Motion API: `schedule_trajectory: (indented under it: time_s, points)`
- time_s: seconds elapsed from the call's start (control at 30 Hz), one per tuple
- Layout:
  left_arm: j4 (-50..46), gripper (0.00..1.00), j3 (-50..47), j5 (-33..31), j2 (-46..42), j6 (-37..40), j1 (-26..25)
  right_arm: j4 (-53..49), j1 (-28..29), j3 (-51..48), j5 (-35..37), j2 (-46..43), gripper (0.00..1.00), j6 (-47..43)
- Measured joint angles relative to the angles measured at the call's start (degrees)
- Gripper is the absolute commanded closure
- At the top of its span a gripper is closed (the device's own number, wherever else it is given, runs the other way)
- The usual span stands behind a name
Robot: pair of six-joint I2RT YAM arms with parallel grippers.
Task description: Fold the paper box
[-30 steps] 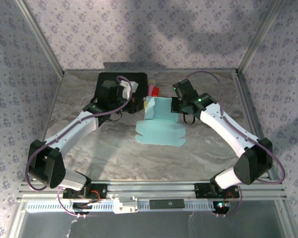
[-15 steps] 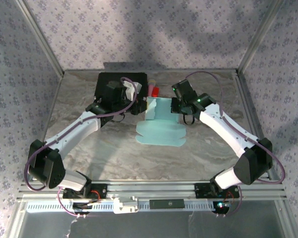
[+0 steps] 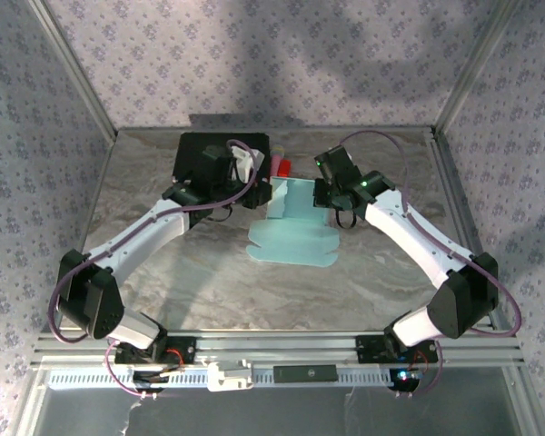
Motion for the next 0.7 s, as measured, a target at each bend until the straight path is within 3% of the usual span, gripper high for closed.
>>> schedule_trajectory:
  time_s: [0.13,0.3,0.47,0.7]
  points:
    - [-0.7,0.77,0.6,-1.0,0.5,0.4,-0.5,-0.2,0.0,0.0,0.0,0.0,1.0,-0.2]
    - [-1.3,0.87,0.8,-1.9,0.5,1.0,-0.5,-0.2,0.0,0.0,-0.2,0.0,1.0,-0.2]
    - [-2.9,0.85,2.4,-3.4,1.2,1.4,-1.1,-0.3,0.0,0.0,-0.1,0.0,1.0,-0.2]
    - [-7.7,0.81,5.3,-12.7,2.3,3.1,-5.4,-1.6,0.0,0.0,0.0,0.0,1.0,-0.2]
